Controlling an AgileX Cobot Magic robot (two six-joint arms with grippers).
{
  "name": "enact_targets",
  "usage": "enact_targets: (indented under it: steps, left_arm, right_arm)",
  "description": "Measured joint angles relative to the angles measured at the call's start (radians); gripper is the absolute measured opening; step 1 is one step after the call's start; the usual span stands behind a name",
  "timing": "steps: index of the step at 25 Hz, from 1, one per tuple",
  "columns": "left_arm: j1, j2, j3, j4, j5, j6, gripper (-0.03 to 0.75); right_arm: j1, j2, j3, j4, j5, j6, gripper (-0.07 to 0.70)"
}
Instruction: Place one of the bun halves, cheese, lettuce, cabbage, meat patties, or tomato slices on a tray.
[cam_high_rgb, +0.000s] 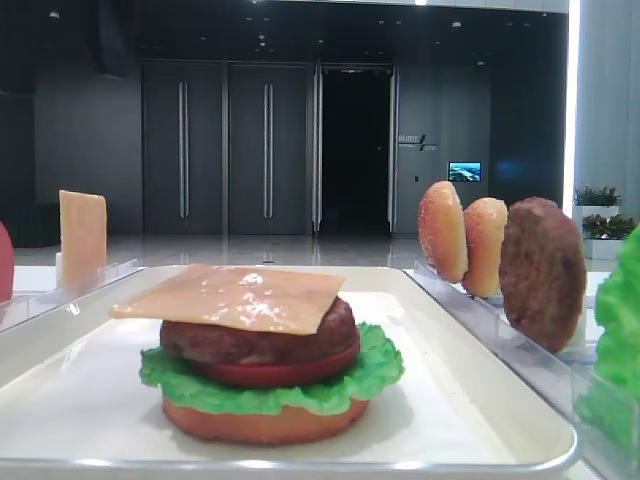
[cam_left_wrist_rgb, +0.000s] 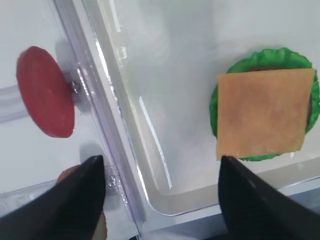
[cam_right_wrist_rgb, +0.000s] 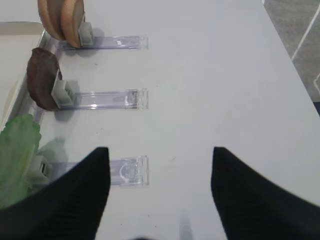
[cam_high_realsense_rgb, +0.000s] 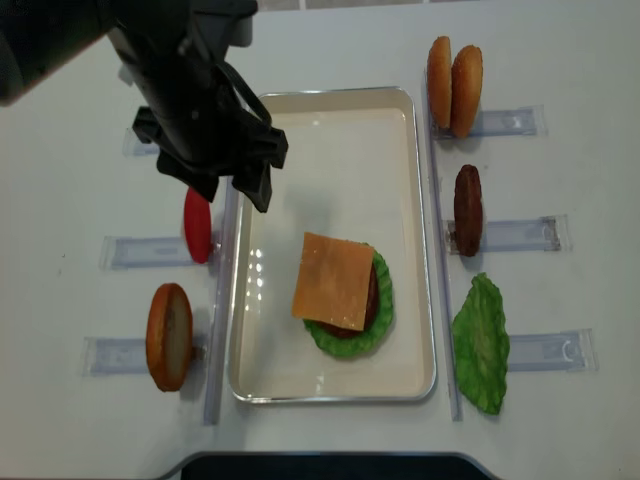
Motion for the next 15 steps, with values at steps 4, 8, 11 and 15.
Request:
enact_targets:
  steps: [4, 8, 11, 15]
  left_arm:
    - [0.058, 0.0, 0.0, 0.0, 0.0, 0.019, 0.538]
    - [0.123, 0.0, 0.0, 0.0, 0.0, 0.05, 0.538]
    - [0.172, 0.0, 0.0, 0.0, 0.001, 0.072, 0.538]
    - [0.241, 0.0, 0.0, 0.0, 0.001, 0.106, 0.538]
  right_arm:
    - [0.0, 0.0, 0.0, 0.0, 0.0, 0.0, 0.45]
    - [0.0, 0.0, 0.0, 0.0, 0.0, 0.0, 0.45]
    - [0.0, 0.0, 0.0, 0.0, 0.0, 0.0, 0.45]
    - [0.0, 0.0, 0.0, 0.0, 0.0, 0.0, 0.45]
